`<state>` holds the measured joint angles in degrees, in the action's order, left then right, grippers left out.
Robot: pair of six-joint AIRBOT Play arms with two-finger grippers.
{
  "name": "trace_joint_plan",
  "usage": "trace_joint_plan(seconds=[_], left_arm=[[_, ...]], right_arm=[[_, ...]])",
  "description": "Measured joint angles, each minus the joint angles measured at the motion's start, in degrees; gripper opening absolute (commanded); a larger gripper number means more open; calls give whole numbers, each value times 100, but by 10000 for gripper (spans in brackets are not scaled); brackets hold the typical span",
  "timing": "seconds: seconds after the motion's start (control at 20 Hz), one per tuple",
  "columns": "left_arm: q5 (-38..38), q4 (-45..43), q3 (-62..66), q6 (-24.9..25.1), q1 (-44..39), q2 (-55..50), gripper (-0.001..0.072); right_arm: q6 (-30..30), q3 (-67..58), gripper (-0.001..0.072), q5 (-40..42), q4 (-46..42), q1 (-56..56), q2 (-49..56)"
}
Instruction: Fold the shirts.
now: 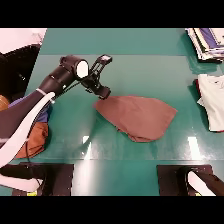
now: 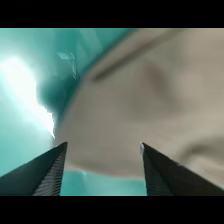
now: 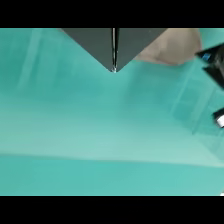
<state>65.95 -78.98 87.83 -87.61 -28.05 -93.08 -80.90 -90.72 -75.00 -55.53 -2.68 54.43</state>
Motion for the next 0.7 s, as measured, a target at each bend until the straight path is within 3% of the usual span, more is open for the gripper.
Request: trace_joint_plan(seconds=[0.35, 0.45, 0.5, 0.7], left_arm=[[-234, 1019, -81, 647, 595, -715, 525], [-280, 1189, -81, 800, 623, -782, 88], [-295, 1231, -79, 839, 627, -800, 23], [-210, 1298, 33, 890, 695, -782, 22]], right_arm=[[0, 909, 14, 101, 4, -22, -63], [0, 1071, 15, 155, 4, -22, -68], [0, 1145, 14, 162, 2, -22, -68], [0, 1412, 14, 66, -247, -24, -57]])
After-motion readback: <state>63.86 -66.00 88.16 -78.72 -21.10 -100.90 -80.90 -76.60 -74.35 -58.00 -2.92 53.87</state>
